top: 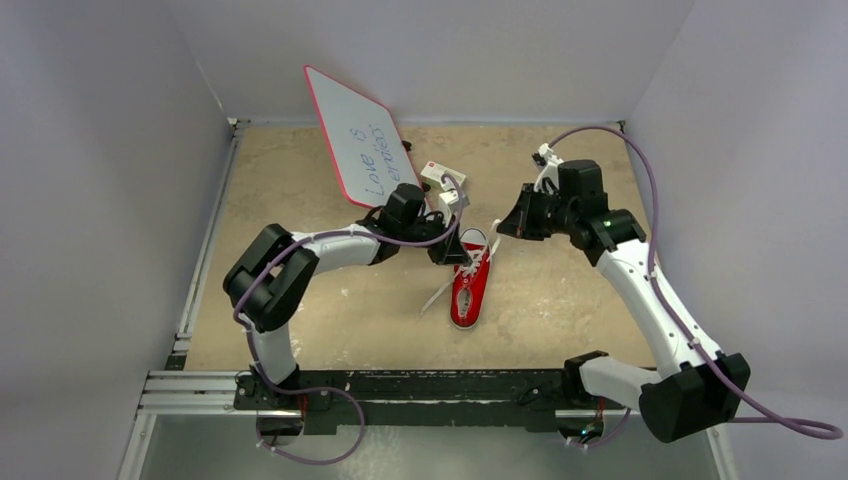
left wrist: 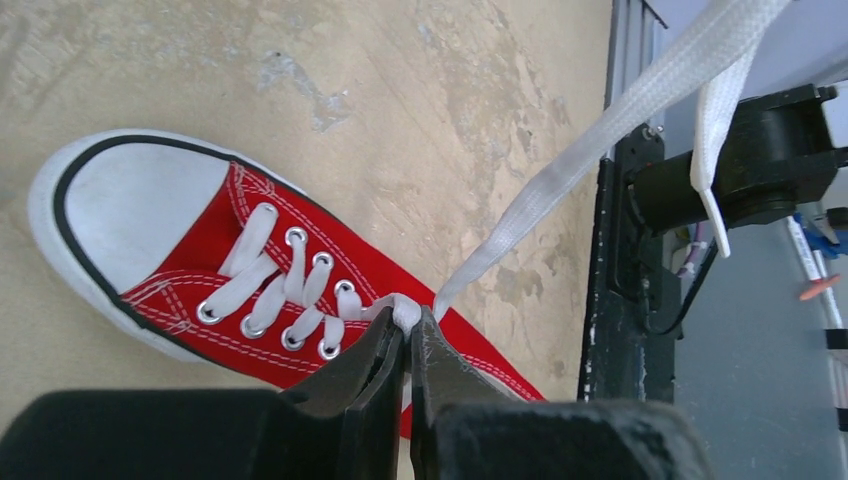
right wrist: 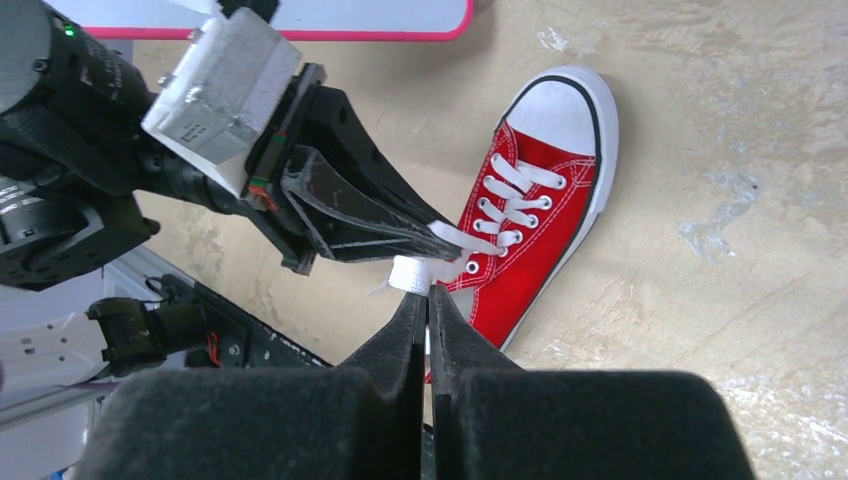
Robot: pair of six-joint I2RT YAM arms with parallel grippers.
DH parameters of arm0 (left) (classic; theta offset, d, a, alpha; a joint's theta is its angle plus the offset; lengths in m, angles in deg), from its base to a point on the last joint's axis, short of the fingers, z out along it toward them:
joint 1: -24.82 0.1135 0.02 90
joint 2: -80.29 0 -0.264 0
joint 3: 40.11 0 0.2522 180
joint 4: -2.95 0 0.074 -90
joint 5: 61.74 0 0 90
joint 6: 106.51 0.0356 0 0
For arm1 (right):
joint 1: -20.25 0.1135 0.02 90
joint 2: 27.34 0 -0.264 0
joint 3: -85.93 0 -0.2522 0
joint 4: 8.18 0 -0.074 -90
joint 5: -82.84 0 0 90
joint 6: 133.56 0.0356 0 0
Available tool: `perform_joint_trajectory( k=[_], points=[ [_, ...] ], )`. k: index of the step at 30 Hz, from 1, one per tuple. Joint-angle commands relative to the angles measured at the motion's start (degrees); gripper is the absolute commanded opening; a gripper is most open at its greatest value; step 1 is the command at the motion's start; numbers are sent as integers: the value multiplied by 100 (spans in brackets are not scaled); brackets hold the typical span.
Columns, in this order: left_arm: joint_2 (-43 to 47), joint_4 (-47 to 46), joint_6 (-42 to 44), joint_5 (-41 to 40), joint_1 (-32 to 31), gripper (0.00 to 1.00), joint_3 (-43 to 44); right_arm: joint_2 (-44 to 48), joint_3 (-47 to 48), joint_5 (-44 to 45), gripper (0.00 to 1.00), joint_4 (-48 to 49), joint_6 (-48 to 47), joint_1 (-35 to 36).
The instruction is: Tie the shoes
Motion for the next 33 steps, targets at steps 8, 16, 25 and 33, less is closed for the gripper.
perform_joint_trajectory(
  k=[8, 16, 25, 33],
  points=[
    [-85, -718, -311, 510, -37, 21, 19, -88, 316, -199, 0, 277, 5, -22],
    [-39, -628, -113, 122, -100, 30, -24, -121, 360, -315, 0, 373, 46, -23],
    [-289, -555, -88, 101, -202, 24, 289, -106, 225, -812, 0, 647, 57, -26],
    [-61, 139, 341, 198, -183, 2, 315, -585, 702, 335, 0, 215, -664, -30]
  ],
)
